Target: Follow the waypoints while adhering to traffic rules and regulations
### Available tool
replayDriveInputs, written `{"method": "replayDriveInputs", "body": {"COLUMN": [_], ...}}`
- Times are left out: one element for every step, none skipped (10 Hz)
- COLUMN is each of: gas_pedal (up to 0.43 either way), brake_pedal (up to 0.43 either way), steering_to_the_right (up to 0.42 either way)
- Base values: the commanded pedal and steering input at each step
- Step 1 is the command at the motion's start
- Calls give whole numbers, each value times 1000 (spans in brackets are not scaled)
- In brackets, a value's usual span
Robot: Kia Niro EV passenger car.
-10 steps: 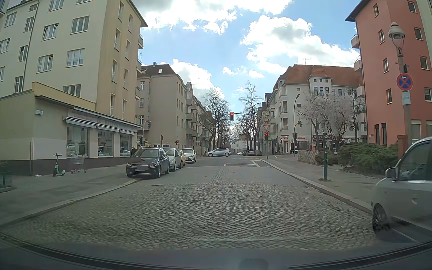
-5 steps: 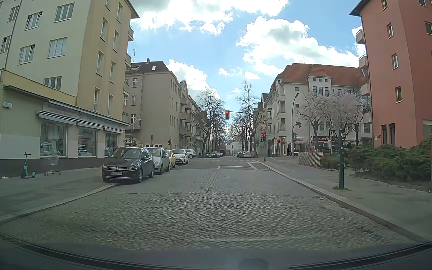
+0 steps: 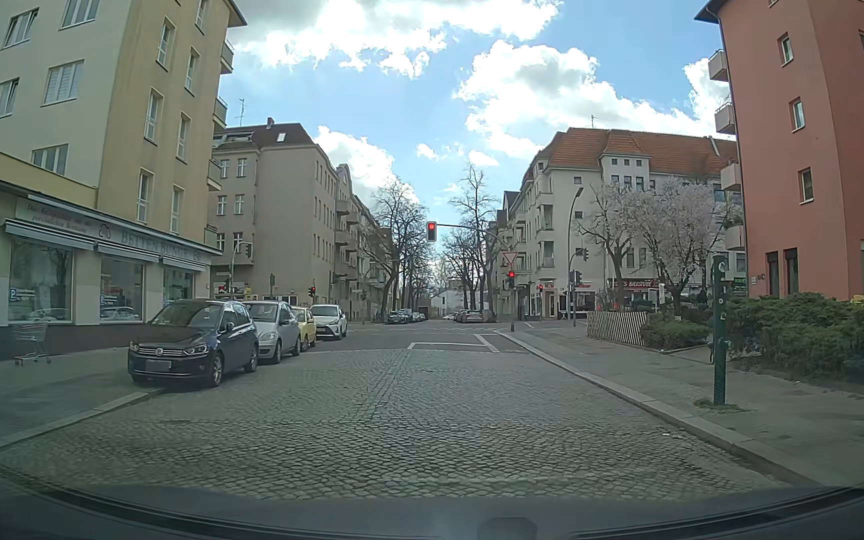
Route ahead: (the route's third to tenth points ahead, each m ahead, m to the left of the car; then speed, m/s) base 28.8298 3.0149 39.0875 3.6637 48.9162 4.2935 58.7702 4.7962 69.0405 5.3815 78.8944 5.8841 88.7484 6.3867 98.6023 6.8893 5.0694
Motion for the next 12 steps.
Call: {"method": "replayDriveInputs", "body": {"gas_pedal": [20,20,20,20,20,20,20,20,20,20,20,20], "brake_pedal": [30,30,30,30,30,30,30,30,30,30,30,30], "steering_to_the_right": [83,83,82,74,63,45,37,32,22,12,1,-21]}}
